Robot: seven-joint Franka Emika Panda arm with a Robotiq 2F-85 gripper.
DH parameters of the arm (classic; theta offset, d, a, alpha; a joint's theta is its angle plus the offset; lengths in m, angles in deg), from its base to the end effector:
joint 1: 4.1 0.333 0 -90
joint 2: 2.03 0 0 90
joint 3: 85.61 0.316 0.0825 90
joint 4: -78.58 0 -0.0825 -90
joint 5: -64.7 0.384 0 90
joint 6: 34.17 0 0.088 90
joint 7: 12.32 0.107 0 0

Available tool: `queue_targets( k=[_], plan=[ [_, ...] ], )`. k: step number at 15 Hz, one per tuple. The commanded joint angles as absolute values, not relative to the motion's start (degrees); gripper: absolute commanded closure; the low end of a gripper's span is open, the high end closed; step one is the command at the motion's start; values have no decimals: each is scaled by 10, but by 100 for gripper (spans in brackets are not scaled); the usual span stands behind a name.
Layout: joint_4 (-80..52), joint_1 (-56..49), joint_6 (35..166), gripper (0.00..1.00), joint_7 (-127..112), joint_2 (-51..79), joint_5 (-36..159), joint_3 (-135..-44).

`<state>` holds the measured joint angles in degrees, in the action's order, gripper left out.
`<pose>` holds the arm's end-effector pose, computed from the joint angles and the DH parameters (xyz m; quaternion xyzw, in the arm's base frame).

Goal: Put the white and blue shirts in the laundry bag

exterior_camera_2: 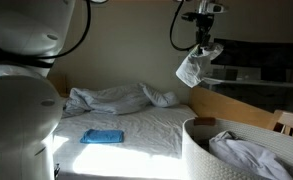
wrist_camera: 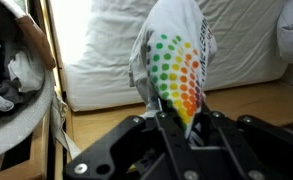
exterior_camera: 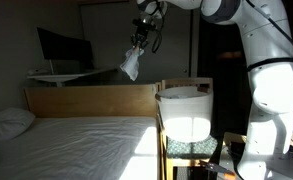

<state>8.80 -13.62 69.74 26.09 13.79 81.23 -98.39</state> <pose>0.6258 -0.2041 0.6580 -0.8447 0.4977 -0.1428 0.1358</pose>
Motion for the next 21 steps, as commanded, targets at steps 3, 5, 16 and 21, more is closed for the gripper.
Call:
queue_targets(
  k=[3,5,16,21],
  plan=[
    [12,-155,707,88,250,120,799,-1013],
    [-18,-163,710,88,257,110,797,-1030],
    [-113,-239,682,89,300,97,796,-1097],
    [-150,-258,692,89,295,78,783,-1101]
  ],
)
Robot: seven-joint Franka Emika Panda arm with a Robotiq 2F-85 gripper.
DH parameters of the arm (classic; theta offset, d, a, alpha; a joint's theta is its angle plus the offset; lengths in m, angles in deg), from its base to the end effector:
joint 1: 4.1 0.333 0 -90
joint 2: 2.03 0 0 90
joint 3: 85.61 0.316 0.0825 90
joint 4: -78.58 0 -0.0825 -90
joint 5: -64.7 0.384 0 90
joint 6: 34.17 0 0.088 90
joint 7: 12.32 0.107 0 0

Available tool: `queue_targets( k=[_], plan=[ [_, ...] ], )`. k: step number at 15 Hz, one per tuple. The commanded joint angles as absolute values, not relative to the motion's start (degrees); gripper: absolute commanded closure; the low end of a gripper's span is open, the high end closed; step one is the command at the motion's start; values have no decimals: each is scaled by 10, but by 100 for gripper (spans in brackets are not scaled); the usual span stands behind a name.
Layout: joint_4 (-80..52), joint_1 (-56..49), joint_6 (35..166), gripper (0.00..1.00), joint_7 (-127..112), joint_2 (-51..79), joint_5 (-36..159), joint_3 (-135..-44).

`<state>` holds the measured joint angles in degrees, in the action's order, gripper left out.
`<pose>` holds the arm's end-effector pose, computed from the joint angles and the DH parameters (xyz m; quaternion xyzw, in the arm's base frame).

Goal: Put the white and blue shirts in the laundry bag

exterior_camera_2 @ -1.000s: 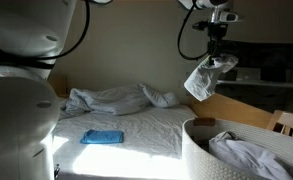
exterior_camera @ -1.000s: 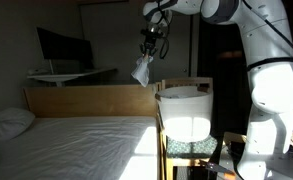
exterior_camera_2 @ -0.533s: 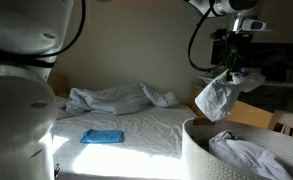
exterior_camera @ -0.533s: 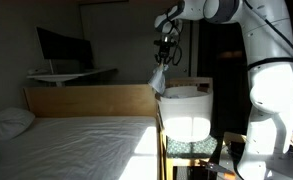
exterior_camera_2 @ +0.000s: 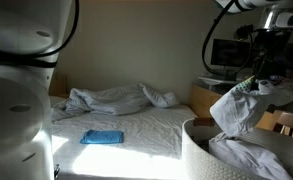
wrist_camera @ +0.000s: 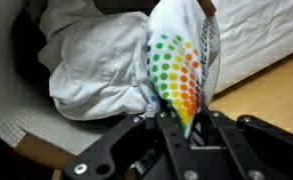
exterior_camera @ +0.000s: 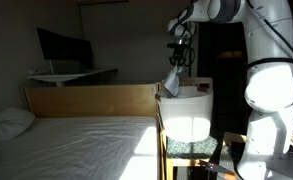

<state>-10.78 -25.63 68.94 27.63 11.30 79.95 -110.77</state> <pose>0.4674 -0.4263 0.5246 -0.7096 0.6998 -0.0199 0.0799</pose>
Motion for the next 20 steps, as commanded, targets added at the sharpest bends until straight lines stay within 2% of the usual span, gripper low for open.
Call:
queue_targets(
  k=[1,2,3,5,11,13,20],
  plan=[
    [-156,-257,691,90,295,73,780,-1101],
    [-165,-256,690,72,294,69,777,-1100],
    [-169,-257,689,46,292,67,776,-1100],
    [-177,-256,689,43,293,62,773,-1099],
    [-189,-257,686,5,286,52,768,-1097],
    [-188,-258,682,0,271,50,771,-1095],
    [-184,-261,681,0,172,52,779,-1085]
  ],
)
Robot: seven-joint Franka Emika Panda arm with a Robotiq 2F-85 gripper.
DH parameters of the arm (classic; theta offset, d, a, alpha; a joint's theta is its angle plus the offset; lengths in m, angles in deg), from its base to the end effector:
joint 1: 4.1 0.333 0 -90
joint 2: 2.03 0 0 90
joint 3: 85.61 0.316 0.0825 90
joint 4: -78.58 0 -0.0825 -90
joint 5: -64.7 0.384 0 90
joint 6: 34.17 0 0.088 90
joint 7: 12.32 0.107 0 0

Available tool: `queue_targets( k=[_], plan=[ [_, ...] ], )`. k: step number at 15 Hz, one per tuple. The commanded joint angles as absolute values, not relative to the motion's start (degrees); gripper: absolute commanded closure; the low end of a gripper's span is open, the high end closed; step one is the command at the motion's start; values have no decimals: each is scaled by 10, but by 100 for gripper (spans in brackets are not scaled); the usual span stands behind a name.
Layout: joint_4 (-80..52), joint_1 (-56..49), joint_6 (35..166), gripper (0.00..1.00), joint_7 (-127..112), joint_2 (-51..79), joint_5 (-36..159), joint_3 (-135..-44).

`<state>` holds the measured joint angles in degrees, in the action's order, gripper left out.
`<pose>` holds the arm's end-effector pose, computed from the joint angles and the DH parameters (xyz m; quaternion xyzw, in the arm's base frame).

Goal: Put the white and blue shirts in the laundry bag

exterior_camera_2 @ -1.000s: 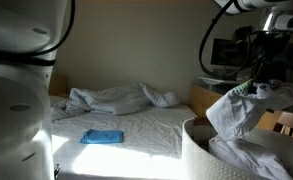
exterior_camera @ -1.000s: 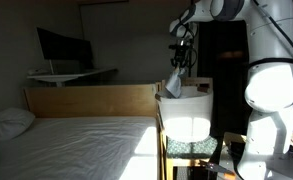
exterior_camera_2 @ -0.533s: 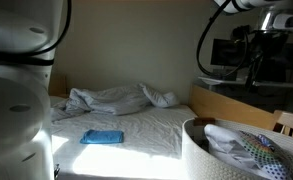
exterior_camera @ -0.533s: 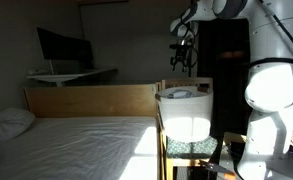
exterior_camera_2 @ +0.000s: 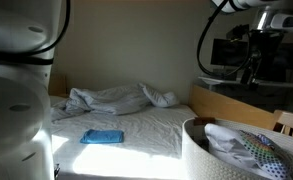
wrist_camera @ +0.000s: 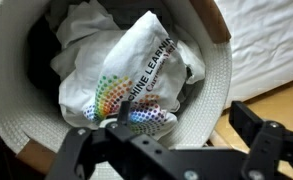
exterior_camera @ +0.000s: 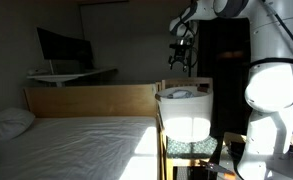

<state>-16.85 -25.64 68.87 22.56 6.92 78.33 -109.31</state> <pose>0.4514 -0.4067 0.5164 -0.7461 0.6604 -0.0031 0.0844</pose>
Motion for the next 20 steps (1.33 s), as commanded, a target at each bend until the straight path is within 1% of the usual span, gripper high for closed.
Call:
queue_targets(
  k=[1,7,10,11,16,20],
  plan=[
    [-182,-262,678,0,155,54,780,-1084],
    [-182,-265,676,0,58,55,802,-1078],
    [-172,-264,648,0,17,61,773,-1078],
    [-164,-263,666,0,52,71,785,-1079],
    [-164,-263,658,0,35,71,781,-1079],
    [-142,-265,624,0,8,102,802,-1069]
  ],
)
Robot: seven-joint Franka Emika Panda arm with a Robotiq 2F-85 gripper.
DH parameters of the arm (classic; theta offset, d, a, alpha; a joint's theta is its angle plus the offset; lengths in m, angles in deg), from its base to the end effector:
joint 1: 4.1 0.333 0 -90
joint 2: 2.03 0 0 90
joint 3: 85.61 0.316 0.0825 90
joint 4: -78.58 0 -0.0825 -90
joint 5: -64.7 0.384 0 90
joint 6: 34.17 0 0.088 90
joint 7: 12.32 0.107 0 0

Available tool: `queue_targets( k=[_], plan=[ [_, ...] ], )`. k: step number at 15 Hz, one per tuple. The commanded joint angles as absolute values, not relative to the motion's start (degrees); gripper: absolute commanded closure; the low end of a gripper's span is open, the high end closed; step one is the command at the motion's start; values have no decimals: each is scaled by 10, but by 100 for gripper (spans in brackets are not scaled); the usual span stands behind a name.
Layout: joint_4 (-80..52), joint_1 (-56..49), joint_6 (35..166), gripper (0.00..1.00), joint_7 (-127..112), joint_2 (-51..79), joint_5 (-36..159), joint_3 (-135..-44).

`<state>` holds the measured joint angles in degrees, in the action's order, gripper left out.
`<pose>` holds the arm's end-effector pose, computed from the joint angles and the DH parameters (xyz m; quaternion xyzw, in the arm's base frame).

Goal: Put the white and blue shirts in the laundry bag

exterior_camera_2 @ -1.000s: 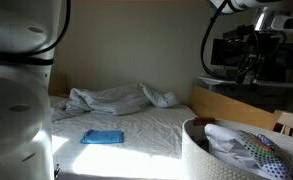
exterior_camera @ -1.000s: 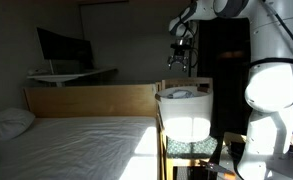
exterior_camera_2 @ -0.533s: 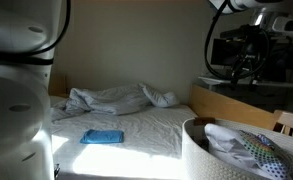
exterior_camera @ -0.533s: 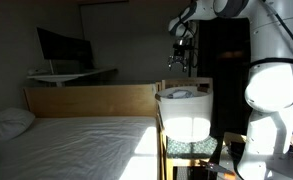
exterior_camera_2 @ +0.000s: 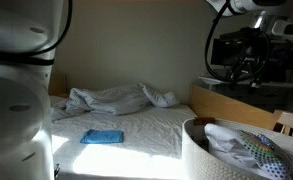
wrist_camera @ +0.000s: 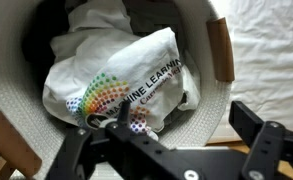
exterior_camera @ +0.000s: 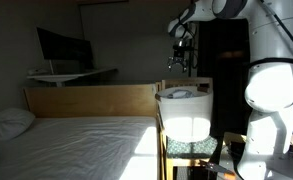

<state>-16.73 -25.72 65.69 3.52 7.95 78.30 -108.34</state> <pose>0.4570 -0.3965 0.5021 -0.8495 0.5197 0.0183 0.0896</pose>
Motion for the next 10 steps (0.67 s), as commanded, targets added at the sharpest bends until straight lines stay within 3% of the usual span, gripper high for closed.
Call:
queue_targets(
  k=[1,7,10],
  plan=[
    [-134,-264,614,0,2,108,807,-1065],
    [-99,-242,543,0,-58,119,787,-1021],
    [-144,-216,566,0,-102,78,776,-998]
  ],
)
